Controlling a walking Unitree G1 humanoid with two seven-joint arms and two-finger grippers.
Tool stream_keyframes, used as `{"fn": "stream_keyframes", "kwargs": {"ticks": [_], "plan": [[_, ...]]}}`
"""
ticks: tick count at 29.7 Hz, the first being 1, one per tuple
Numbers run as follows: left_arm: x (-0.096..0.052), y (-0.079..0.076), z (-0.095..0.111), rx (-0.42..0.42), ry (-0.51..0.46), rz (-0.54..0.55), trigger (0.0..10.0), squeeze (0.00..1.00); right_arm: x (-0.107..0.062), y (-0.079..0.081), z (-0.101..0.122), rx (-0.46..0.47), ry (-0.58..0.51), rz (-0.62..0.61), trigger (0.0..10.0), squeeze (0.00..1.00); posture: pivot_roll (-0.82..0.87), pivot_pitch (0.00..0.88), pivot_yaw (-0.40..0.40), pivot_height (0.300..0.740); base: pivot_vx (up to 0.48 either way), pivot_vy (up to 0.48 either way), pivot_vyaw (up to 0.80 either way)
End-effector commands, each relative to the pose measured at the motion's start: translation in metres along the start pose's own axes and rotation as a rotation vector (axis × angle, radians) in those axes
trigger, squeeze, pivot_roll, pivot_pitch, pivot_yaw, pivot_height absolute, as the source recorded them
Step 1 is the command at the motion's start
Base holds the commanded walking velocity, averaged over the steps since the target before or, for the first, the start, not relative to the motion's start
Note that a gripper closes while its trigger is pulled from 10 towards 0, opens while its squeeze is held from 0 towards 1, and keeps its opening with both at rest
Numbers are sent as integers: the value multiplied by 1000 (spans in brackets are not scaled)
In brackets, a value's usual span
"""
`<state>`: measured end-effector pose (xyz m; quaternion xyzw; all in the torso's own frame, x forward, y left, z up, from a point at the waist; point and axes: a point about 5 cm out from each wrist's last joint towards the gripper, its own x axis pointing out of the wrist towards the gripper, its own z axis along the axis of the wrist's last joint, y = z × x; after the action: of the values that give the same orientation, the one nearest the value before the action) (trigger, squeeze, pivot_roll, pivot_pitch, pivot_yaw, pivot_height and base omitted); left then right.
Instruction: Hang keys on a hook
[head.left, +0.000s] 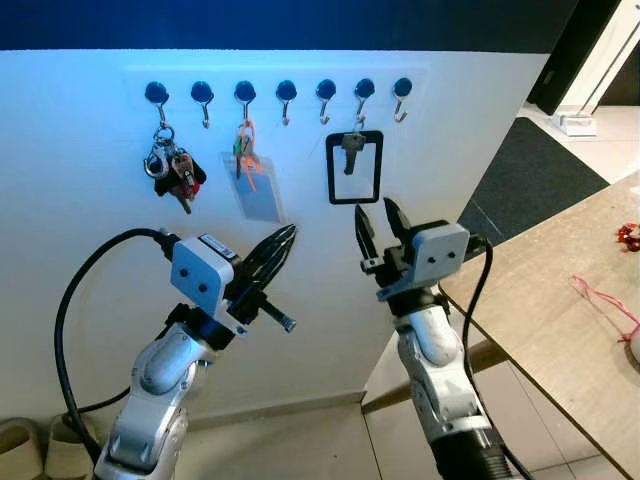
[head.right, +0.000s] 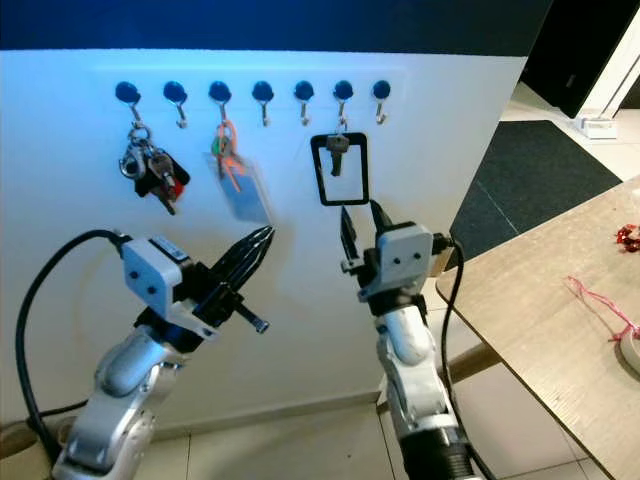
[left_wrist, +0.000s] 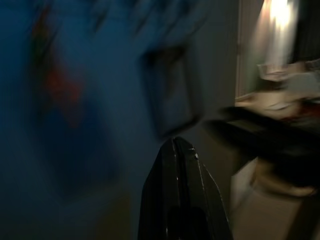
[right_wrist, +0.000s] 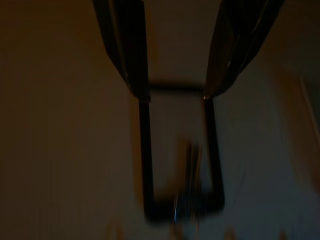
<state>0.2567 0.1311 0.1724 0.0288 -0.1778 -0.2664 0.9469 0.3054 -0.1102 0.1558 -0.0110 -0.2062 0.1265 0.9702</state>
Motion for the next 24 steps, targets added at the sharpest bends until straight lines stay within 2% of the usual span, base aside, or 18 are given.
{"fn": "stream_keyframes", "kwargs": {"ticks": [1,2,3,4,5,6,7,8,9,12,15,17,21,24], "plan": [[-17,5,-34,-21,153,88,10000,0,-21,-8,-32,23,163,-24,10000,0,51,91,-59,740,0,0,0],[-36,11,-64,-52,297,178,10000,0,-37,-11,-60,57,314,-27,10000,0,48,86,-51,740,0,0,0],[-49,14,-82,-72,384,231,10000,0,-49,-12,-76,83,403,-29,10000,0,48,86,-51,740,0,0,0],[-68,20,-104,-87,491,330,10000,0,-64,-16,-96,120,525,-54,10000,0,45,79,-42,740,0,0,0],[-95,25,-128,-133,610,461,10000,0,-85,-21,-117,149,668,-93,10000,0,42,77,-40,740,0,0,0],[-95,25,-128,-133,610,461,10000,0,-85,-21,-117,149,668,-93,10000,0,42,77,-40,740,0,0,0],[-112,27,-142,-161,681,546,10000,0,-99,-24,-127,165,754,-120,10000,0,40,76,-39,740,0,0,0],[-141,25,-160,-239,787,658,10000,0,-126,-30,-144,185,913,-186,10000,0,35,76,-35,740,0,0,0],[-141,25,-160,-239,787,658,10000,0,-126,-30,-144,185,913,-186,10000,0,35,76,-35,740,0,0,0],[-156,20,-171,-278,885,688,10000,0,-149,-33,-153,180,1042,-225,10000,0,38,75,-36,740,0,0,0],[-162,13,-180,-248,986,672,10000,0,-167,-34,-158,146,1129,-228,10000,0,43,69,-38,740,0,0,0],[-163,11,-181,-246,990,655,10000,0,-171,-35,-158,142,1142,-232,10000,0,45,66,-39,740,0,0,0],[-157,3,-183,-311,926,618,10000,0,-186,-34,-162,192,1198,-254,10000,0,45,55,-34,740,0,0,0],[-157,-1,-187,-271,961,606,10000,0,-191,-34,-163,203,1207,-269,10000,0,38,46,-30,740,0,0,0]]}}
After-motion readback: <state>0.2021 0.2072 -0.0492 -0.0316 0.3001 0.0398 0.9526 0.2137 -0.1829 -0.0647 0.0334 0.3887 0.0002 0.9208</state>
